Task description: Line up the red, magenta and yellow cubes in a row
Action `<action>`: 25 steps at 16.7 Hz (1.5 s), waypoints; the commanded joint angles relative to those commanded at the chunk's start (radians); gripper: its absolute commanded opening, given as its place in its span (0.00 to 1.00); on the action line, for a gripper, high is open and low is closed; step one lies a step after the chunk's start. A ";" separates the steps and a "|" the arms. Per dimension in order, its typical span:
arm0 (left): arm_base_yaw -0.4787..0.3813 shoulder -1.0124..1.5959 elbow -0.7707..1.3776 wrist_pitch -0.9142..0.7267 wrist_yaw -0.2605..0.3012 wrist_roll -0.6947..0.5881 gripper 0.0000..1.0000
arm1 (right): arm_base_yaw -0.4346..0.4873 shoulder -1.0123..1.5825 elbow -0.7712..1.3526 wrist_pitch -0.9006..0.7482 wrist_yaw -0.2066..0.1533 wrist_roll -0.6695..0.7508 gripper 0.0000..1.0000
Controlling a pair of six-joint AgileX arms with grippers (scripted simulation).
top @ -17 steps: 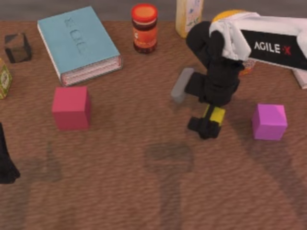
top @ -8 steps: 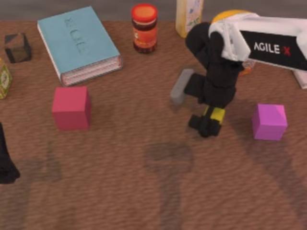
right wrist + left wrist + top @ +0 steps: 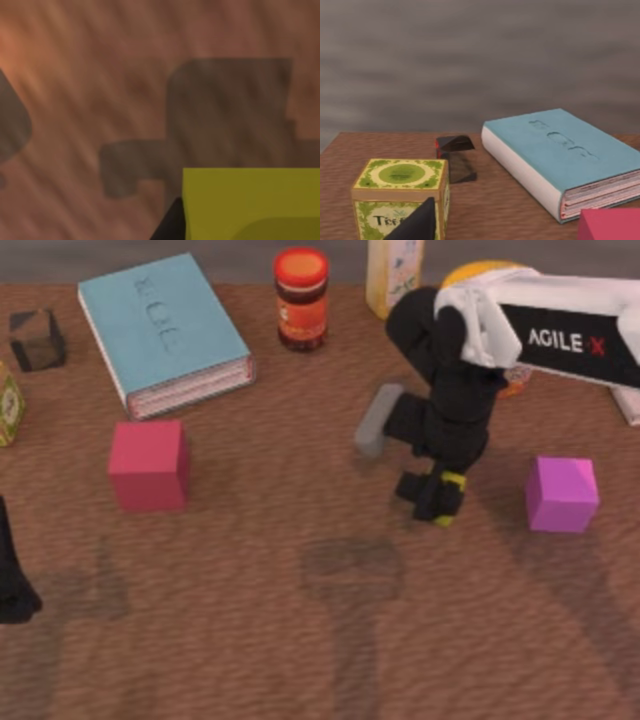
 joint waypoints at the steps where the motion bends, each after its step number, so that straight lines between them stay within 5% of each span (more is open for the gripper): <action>1: 0.000 0.000 0.000 0.000 0.000 0.000 1.00 | 0.000 0.000 0.000 0.000 0.000 0.000 0.00; 18: 0.000 0.000 0.000 0.000 0.000 0.000 1.00 | 0.004 -0.097 0.172 -0.254 -0.015 0.013 0.00; 25: 0.000 0.000 0.000 0.000 0.000 0.000 1.00 | 0.086 -0.275 -0.062 -0.196 -0.020 -0.118 0.00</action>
